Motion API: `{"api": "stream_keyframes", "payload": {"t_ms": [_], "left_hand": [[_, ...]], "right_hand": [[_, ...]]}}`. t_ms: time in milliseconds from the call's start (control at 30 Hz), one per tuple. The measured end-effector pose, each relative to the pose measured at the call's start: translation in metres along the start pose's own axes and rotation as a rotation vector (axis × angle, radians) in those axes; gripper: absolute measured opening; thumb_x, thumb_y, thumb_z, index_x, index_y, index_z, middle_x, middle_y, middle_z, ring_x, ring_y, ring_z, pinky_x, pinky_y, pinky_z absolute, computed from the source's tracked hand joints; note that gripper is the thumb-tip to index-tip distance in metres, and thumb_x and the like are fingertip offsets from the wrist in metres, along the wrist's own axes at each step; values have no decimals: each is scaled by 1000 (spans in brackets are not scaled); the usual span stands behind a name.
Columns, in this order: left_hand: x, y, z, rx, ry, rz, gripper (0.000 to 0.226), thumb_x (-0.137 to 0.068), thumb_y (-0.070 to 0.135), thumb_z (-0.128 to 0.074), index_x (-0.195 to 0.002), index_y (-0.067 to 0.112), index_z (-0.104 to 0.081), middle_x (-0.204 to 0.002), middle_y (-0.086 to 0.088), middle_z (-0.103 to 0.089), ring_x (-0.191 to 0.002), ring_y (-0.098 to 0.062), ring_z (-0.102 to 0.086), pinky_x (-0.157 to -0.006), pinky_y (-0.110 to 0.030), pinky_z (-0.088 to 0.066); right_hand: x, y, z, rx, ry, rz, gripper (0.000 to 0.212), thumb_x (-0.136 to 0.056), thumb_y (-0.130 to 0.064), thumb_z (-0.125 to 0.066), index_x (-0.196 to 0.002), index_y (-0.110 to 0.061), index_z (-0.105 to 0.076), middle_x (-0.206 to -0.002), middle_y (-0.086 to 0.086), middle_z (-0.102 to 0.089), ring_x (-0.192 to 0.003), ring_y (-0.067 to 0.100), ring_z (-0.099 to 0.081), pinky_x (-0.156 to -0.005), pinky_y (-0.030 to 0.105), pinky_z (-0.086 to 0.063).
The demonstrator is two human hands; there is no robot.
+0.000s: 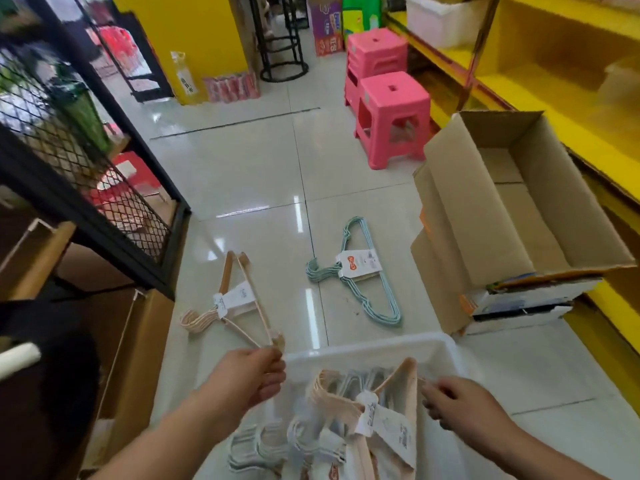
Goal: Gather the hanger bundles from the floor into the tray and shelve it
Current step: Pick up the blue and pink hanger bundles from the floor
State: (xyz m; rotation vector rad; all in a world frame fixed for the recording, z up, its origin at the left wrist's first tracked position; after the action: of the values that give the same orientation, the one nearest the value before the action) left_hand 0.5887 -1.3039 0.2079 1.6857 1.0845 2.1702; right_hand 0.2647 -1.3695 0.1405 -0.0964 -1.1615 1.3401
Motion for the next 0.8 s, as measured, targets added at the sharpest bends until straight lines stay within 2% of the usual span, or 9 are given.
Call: {"api": "stream_keyframes", "payload": {"t_ms": [100,233,300,367,467,533,600,667,800], "left_hand": [[-70,30,5,74,-37,-13,7,-94,7,-61,-87,8,-62,-79,-12,-58,-64,-20,-51,-60,-28,-46],[-161,53,-26,40,-110,-42,21,-97,8,-58,-77,13,-55,-59,0,-54,-46,-11,-51,-49,-21,-45],[-199,56,-48,37,-115,-56,15,-99,10,-57,-84,9,-60,-72,-4,-61,-63,-15,-60,-67,-27,-56],[-236,58,-69,48,-172,-82,16,-101,7,-52,-86,9,-58,-81,-5,-56,-73,-17,-55,-73,-27,-51],[-288,55,-97,73,-229,-101,25,-98,-1,-48,-78,15,-51,-75,-2,-41,-64,-12,-37,-60,-23,-34],[-313,49,-112,61,-223,-114,25,-95,1,-53,-76,16,-53,-71,-1,-40,-61,-13,-36,-59,-24,-34],[-328,40,-126,10,-209,-122,28,-92,3,-55,-69,20,-55,-63,2,-38,-58,-13,-33,-60,-26,-34],[-338,31,-135,-13,-177,-115,30,-88,5,-56,-63,20,-51,-58,3,-36,-54,-13,-30,-57,-27,-30],[-358,13,-155,-72,-146,-127,27,-86,6,-57,-62,17,-53,-56,2,-45,-52,-12,-40,-50,-21,-33]], "right_hand": [[-60,-48,-9,-128,83,38,35,-90,-33,-59,-74,-4,-71,-72,14,-72,-62,15,-62,-63,34,-51],[-166,-77,-14,-38,258,95,31,-83,-38,-60,-76,-8,-68,-64,3,-66,-64,17,-57,-67,35,-48],[-216,-75,-16,7,314,92,30,-83,-33,-62,-74,-4,-63,-62,0,-59,-65,21,-54,-64,34,-45],[-257,-69,-21,13,351,66,26,-84,-32,-64,-73,-8,-61,-67,5,-57,-69,26,-56,-65,35,-45],[-304,-54,-23,47,383,67,28,-86,-36,-63,-95,-10,-67,-85,9,-64,-83,30,-60,-71,35,-44],[-325,-43,-22,97,391,29,45,-89,-39,-62,-123,-11,-63,-113,8,-66,-105,26,-60,-84,31,-44],[-338,-37,-24,126,371,-9,53,-90,-41,-62,-133,-9,-56,-126,7,-63,-119,27,-57,-93,33,-44],[-352,-29,-31,148,330,-36,44,-89,-43,-62,-120,-12,-56,-110,3,-64,-109,28,-57,-79,33,-41],[-368,-19,-46,266,387,-119,39,-84,-47,-65,-110,-18,-59,-110,8,-61,-93,26,-58,-73,30,-41]]}}
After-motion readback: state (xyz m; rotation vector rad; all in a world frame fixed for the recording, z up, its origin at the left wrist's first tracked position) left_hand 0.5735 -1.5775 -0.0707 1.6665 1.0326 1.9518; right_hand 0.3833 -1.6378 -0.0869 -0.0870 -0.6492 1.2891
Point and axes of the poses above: each hand's wrist, its own x-axis away from the middle knuckle, its own z-axis out of the back of the hand, y = z × x, the point moved 2 cm from there along -x, towards the middle knuckle
